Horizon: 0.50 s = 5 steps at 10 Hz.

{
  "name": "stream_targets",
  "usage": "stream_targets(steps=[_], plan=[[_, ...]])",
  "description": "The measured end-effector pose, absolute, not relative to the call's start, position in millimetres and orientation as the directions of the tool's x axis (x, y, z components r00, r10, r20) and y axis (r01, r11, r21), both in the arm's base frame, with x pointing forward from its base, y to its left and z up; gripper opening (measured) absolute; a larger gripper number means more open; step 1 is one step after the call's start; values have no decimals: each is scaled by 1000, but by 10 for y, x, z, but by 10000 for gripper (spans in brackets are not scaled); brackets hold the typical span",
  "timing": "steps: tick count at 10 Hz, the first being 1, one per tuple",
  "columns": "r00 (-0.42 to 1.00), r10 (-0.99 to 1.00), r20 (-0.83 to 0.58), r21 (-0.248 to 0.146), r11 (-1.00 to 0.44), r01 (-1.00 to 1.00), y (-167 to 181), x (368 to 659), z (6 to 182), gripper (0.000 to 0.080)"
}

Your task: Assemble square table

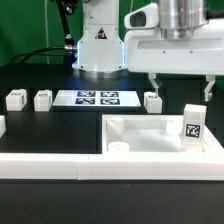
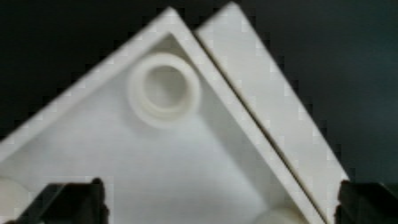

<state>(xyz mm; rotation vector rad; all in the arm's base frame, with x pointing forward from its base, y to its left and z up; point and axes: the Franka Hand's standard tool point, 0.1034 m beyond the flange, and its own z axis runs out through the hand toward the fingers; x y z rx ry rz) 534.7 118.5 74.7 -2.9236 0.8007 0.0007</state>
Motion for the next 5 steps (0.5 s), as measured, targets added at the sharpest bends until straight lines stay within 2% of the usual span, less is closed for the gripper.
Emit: stream_targets(steps=[2,5], plan=[[920,-392,-11,-108,-914,-391,1154,5373,755,649],[986,-169,-1,-89,-982,-168,1118,5322,733,649]])
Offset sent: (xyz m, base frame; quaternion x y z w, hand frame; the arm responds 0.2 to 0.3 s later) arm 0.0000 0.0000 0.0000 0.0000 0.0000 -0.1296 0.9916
